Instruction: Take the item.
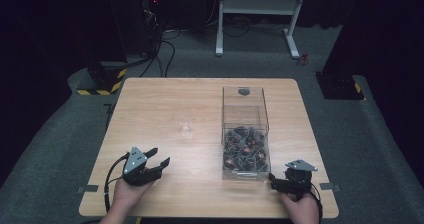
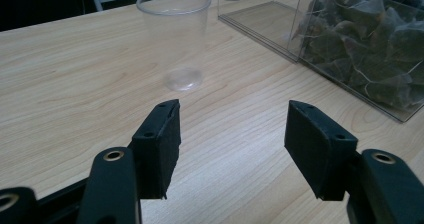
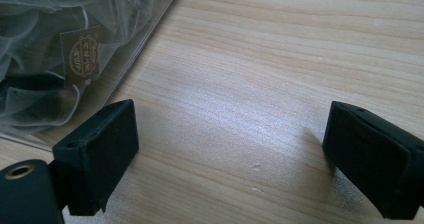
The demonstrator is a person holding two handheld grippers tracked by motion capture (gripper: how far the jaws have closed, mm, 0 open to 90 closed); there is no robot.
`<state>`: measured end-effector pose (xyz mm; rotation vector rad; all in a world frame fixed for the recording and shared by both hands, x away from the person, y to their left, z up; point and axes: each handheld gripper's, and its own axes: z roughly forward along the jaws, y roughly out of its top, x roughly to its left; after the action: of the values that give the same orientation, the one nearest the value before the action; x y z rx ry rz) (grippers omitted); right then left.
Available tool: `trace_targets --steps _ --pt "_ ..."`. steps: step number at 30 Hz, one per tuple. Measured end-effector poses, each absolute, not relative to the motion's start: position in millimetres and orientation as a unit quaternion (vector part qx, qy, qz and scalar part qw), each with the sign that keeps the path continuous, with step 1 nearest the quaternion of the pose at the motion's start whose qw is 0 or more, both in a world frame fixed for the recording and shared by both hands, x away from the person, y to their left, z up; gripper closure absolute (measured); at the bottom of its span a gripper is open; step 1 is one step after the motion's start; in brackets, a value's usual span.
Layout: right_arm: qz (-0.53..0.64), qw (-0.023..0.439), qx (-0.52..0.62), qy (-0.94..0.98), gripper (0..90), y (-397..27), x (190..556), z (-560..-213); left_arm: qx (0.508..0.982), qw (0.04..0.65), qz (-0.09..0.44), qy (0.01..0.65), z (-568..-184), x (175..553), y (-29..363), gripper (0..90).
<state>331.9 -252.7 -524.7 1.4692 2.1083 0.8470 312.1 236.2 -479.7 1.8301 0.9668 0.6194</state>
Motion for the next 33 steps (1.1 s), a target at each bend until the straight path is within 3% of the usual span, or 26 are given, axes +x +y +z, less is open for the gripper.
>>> trace_targets --steps 33 --pt "0.306 0.216 0.528 0.762 7.5 -252.6 331.9 -524.7 0.763 0.475 0.252 0.357 -456.4 313.8 206.1 39.9"
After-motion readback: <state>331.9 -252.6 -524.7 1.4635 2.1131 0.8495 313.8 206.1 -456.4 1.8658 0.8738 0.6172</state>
